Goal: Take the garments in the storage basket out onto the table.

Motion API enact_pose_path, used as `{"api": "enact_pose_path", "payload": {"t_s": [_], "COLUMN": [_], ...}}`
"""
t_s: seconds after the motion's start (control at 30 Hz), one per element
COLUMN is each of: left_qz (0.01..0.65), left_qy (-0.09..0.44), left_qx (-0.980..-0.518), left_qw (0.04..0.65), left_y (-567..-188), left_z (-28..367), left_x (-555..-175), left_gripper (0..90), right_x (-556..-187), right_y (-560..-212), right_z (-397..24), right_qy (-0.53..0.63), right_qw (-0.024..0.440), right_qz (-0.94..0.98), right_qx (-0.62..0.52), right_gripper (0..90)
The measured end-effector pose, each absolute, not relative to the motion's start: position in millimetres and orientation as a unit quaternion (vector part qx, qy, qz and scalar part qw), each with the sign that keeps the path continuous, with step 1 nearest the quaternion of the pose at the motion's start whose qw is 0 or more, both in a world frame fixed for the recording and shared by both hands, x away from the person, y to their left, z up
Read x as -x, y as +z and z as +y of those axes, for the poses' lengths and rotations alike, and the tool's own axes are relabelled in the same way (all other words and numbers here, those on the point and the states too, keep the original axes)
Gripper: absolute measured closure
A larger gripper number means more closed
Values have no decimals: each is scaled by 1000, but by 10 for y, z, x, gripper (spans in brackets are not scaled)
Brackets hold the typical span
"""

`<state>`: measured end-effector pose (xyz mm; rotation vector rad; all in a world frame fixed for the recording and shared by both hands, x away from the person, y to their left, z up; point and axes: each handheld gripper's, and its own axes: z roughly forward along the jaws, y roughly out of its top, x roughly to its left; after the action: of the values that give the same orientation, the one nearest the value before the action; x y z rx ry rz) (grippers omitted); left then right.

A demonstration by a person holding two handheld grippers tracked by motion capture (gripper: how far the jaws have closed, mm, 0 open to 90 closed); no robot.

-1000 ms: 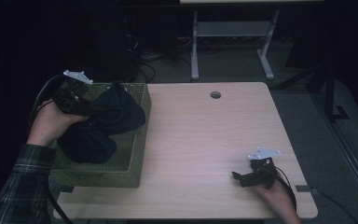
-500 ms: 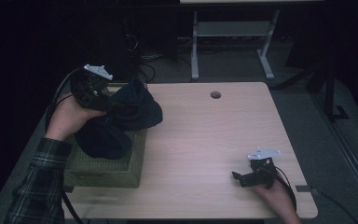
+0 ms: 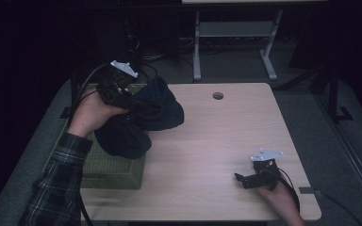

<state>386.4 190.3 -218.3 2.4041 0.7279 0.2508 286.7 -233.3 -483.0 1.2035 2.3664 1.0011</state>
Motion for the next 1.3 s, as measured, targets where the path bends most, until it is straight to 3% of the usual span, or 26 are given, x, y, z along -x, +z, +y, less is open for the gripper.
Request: {"api": "enact_pose_path", "payload": {"t_s": [0.57,1.3], "left_qz": [227,197], "left_qy": [74,32], "left_qx": [-919,-932], "left_qw": [313,304], "left_y": [-2215,-2697], "left_z": [1200,289], "left_x": [-3924,-3946], "left_gripper": [721,720], "right_x": [-2866,-2868], "right_y": [-4829,-4828], "right_z": [-2331,-2333], "right_qy": [349,349], "right_qw": [151,152], "right_qz": [824,825], "right_qx": [-420,-419], "right_gripper": [10,10]}}
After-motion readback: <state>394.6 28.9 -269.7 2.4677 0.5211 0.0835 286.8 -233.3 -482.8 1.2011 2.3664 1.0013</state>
